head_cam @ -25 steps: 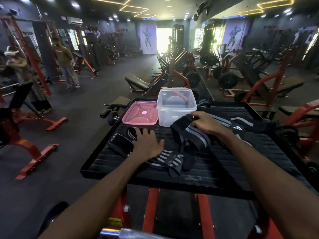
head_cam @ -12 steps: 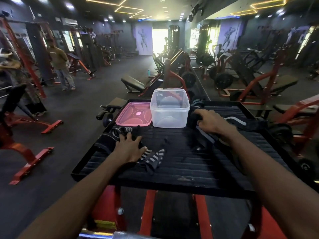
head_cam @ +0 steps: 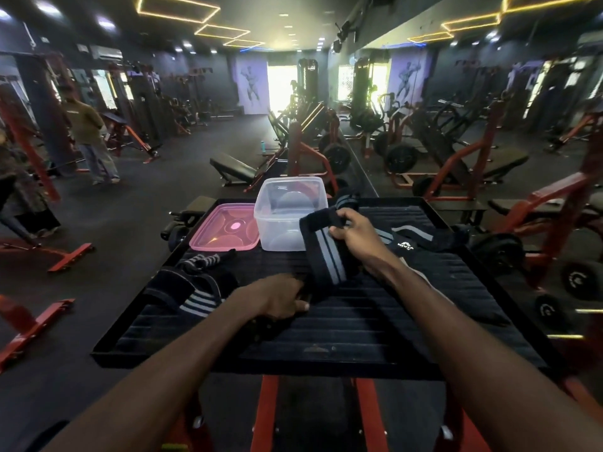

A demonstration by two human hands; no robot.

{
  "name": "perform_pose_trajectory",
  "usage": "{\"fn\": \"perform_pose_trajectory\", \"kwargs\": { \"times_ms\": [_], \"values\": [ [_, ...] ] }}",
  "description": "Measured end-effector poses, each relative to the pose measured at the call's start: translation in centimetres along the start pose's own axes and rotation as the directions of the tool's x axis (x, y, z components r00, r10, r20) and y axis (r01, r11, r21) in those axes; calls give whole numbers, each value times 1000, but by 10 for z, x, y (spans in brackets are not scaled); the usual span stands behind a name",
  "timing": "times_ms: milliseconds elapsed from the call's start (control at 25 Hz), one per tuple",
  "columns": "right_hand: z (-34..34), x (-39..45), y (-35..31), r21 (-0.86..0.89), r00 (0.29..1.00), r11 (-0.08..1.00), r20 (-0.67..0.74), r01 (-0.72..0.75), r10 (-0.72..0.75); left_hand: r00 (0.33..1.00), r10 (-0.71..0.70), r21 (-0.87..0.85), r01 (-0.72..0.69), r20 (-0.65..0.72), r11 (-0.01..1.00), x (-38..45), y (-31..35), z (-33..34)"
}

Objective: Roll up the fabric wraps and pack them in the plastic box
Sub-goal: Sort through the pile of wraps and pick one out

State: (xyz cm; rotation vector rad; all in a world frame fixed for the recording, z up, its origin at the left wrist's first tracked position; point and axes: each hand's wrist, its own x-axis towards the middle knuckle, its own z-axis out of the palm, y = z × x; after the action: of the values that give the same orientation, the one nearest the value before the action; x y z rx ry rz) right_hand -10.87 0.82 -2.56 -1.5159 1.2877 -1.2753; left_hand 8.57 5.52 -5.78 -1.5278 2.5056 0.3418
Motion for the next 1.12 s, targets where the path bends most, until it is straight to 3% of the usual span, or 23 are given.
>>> {"fn": "perform_pose_trajectory", "kwargs": {
  "times_ms": [80, 120, 200, 280, 400, 560, 640, 720, 840, 920, 1040, 1120],
  "values": [
    [4, -4, 7, 154, 987, 974, 16, -163, 163, 996, -70, 12, 69, 56, 998, -3, -5, -13],
    [3, -5, 13, 114, 970, 964, 53, -240, 236, 990, -119, 48, 116, 79, 992, -4, -6, -21],
    [-4, -8, 22, -205, 946, 941, 127, -269, 298, 980, -189, 110, 181, 67, 977, -2, -7, -35],
    [-15, -7, 22, -374, 955, 904, 121, -207, 269, 974, -224, 87, 225, -24, 971, 6, -6, -43],
    [-40, 6, 15, -389, 991, 911, -68, -135, 117, 947, -248, -83, 236, -203, 968, 25, -3, -45],
    [-86, 40, 21, -309, 966, 938, -246, -157, 81, 919, -297, -193, 252, -258, 948, 44, 18, -37],
    [-106, 56, 32, -259, 955, 949, -276, -180, 105, 907, -330, -388, 215, -261, 896, 51, 25, -35],
    [-121, 64, 43, -347, 950, 920, -304, -182, 73, 894, -368, -507, 201, -254, 838, 55, 30, -33],
    [-143, 75, 61, -521, 946, 828, -324, -206, 31, 841, -350, -204, 289, -413, 935, 61, 42, -29],
    [-153, 82, 69, -628, 955, 742, -289, -235, 57, 791, -266, -74, 271, -551, 960, 68, 56, -32],
    [-161, 94, 78, -750, 974, 623, -198, -222, 109, 764, -138, -84, 110, -630, 990, 85, 78, -43],
    [-163, 102, 82, -763, 975, 608, -145, -220, 170, 789, -103, -118, 38, -605, 992, 101, 87, -48]
  ]
}}
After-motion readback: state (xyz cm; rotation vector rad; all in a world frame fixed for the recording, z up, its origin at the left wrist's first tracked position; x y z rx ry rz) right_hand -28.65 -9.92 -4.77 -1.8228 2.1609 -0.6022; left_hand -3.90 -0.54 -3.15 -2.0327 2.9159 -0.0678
